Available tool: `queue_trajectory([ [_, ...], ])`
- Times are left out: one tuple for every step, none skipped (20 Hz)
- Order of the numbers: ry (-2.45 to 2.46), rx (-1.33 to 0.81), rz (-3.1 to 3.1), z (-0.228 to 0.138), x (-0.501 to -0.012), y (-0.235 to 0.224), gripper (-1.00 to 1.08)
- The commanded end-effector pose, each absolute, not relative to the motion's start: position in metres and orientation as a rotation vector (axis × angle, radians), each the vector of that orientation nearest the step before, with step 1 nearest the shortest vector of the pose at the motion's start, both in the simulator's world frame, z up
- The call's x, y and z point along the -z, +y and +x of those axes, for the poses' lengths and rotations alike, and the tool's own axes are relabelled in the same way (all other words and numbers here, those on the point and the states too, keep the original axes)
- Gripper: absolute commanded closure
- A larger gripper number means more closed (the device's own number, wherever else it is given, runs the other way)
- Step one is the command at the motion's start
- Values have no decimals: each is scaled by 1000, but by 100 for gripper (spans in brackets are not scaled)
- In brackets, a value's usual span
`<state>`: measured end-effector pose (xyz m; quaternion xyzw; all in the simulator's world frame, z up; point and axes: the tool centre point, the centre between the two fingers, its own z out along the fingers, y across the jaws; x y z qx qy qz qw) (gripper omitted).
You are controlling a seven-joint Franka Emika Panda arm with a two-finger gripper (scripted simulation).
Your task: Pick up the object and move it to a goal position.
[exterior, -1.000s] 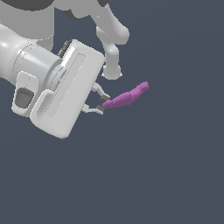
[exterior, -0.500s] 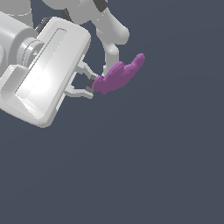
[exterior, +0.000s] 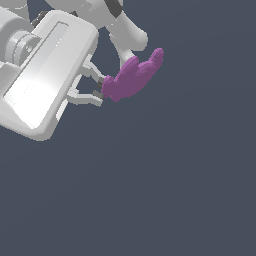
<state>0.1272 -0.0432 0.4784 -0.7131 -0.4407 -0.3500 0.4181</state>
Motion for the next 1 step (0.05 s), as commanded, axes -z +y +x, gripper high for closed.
queue_trajectory([
  [-1107,879,-1787,127,-479,-43,108],
])
